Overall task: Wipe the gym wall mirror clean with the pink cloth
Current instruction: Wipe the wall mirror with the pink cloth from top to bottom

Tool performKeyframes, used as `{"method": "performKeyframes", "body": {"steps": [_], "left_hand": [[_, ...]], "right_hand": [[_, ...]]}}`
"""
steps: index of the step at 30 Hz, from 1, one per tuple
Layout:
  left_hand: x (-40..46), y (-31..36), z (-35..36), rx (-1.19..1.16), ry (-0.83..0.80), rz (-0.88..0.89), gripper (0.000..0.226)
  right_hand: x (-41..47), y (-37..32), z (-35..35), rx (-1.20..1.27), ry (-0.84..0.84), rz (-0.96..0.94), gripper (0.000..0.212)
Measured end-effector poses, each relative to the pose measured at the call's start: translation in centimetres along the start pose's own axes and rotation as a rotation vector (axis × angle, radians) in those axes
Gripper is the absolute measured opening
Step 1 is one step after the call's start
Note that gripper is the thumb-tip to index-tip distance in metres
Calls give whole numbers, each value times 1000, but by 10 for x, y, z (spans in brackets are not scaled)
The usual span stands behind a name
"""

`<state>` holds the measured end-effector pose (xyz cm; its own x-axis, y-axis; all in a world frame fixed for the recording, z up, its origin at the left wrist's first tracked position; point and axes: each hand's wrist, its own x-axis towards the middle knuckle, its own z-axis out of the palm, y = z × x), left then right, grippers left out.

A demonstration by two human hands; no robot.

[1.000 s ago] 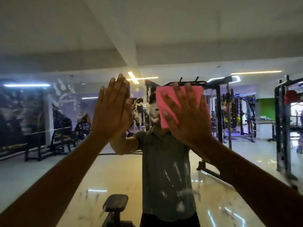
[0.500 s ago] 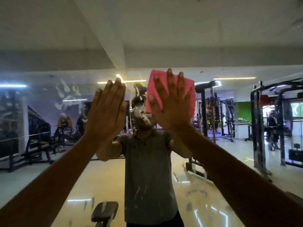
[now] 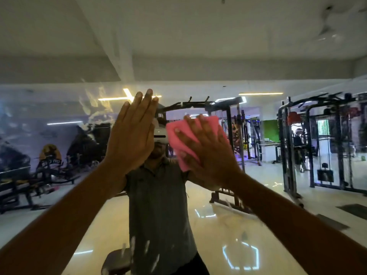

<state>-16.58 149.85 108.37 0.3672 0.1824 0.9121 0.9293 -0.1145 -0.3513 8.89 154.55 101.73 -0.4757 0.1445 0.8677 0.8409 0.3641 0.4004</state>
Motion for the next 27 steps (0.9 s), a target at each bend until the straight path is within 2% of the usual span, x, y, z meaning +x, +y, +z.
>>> {"method": "performKeyframes", "body": {"steps": [1, 3, 5, 6, 8, 10, 11, 14, 16, 17, 20, 22, 25, 27], "left_hand": [[1, -3, -1, -10, -6, 1, 59], [1, -5, -1, 5, -21, 16, 60], [1, -3, 0, 23, -26, 16, 61], [1, -3, 1, 37, -25, 7, 62], [0, -2, 1, 64, -29, 3, 63], [-1, -2, -2, 51, -23, 20, 63], [-1, -3, -3, 32, -26, 22, 63], [0, -2, -2, -12, -18, 1, 61], [1, 1, -1, -27, -9, -9, 60], [0, 1, -1, -37, 0, -16, 59], [2, 0, -2, -56, 12, -5, 58], [2, -1, -2, -64, 10, -5, 58], [2, 3, 0, -58, 18, -20, 58], [2, 8, 1, -61, 30, -36, 59]], "right_hand": [[-2, 16, 1, -37, 16, 39, 76], [27, 38, -4, -57, 72, 237, 78], [66, 22, -13, 10, 99, 418, 79], [75, 6, -15, 24, 103, 396, 77], [55, -13, -11, -29, 75, 196, 73], [13, 4, -7, -51, -23, 31, 74], [4, 20, -7, -65, -48, 7, 75], [46, 55, -16, -116, -4, 177, 78], [85, 41, -26, -107, 8, 306, 83], [92, 29, -26, -100, 24, 282, 83], [49, 11, -18, -50, -14, -35, 75], [22, 35, -14, -43, -50, -121, 73], [62, 68, -21, -75, 36, 59, 75], [97, 52, -32, -34, 64, 227, 77]]}}
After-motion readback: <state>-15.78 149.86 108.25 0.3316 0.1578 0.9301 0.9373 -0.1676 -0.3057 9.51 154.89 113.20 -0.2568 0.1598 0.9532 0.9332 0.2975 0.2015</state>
